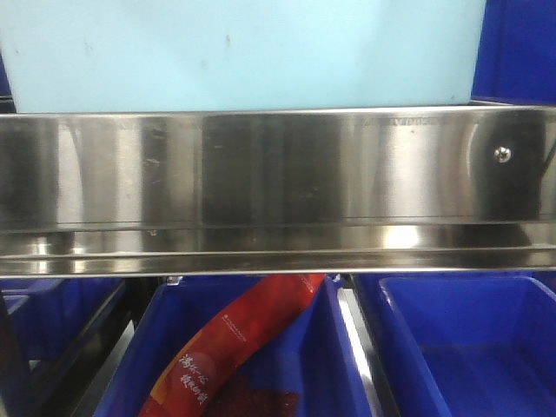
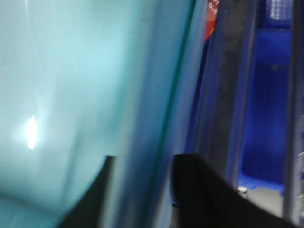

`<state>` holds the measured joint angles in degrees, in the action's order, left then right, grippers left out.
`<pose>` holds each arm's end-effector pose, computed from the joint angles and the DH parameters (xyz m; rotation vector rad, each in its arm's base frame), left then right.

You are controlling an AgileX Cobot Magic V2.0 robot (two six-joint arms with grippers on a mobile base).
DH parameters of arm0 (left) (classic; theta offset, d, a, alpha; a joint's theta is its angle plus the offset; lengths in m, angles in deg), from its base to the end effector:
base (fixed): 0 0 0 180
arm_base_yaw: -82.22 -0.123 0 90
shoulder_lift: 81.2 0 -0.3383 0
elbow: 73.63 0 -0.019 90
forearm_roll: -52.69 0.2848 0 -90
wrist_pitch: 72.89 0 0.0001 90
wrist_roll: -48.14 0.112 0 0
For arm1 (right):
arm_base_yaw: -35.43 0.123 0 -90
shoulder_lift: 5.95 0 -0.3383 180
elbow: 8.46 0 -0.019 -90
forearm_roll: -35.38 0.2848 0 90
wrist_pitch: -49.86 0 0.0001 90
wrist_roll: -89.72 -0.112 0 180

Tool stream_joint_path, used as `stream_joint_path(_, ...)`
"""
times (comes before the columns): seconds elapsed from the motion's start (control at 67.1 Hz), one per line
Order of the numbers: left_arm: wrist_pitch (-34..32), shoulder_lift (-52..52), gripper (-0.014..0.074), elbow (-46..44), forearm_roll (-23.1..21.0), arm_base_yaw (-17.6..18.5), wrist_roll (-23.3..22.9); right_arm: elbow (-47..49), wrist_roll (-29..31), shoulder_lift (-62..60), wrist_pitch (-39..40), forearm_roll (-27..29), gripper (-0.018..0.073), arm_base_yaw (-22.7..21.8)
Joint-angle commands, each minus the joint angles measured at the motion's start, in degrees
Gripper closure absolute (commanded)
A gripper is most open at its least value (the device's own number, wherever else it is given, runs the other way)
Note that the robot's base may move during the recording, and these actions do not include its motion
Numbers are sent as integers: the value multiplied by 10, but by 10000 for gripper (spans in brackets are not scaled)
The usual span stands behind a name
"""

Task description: Move two blue bins to right shelf middle

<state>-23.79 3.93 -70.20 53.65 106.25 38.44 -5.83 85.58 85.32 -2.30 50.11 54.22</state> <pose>0.3028 -0.1334 0.4034 0.3088 2.3981 -0.2521 0.3358 0.1380 0.4030 -0.2104 2.4711 0.4918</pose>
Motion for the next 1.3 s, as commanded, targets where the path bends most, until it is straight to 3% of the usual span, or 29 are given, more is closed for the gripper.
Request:
stream_joint_path(0.0, -21, -11, 328, -5, 24, -3, 6, 4, 6, -7, 26, -25, 206, -9)
stream_joint_path(0.104, -18, -11, 159, -5, 22, -3, 6, 4, 6, -10, 31, -25, -22, -9)
stream_joint_path(0.238, 0, -19, 6, -20, 22, -3, 6, 6, 6, -22, 34, -25, 1, -9)
stream_joint_path(0.388, 16, -47, 8, -47, 22, -3, 6, 10, 6, -52, 41, -36, 1, -10)
stream_joint_path(0.477, 18, -75, 68, -50, 26, -3, 6, 10, 6, -81, 42, -46, 18, -10)
stream_joint_path(0.566, 30, -105, 240, -50, 43, -3, 6, 10, 6, -109, 37, -70, 102, -10)
stream_joint_path(0.626, 41, -123, 405, -48, 54, -3, 6, 7, 6, -129, 32, -84, 209, -10)
stream_joint_path(0.686, 41, -150, 615, -32, 73, -3, 6, -6, 6, -151, 31, -97, 375, -10)
stream_joint_path(0.73, 37, -166, 708, -18, 76, -3, 6, -19, 6, -167, 33, -103, 470, -10)
stream_joint_path(0.865, 11, -220, 706, 52, 78, -3, 6, -78, 6, -215, 59, -128, 722, -10)
stream_joint_path(1.282, -187, -409, 707, 340, 78, -3, -44, -396, 6, -424, 208, -161, 721, -10)
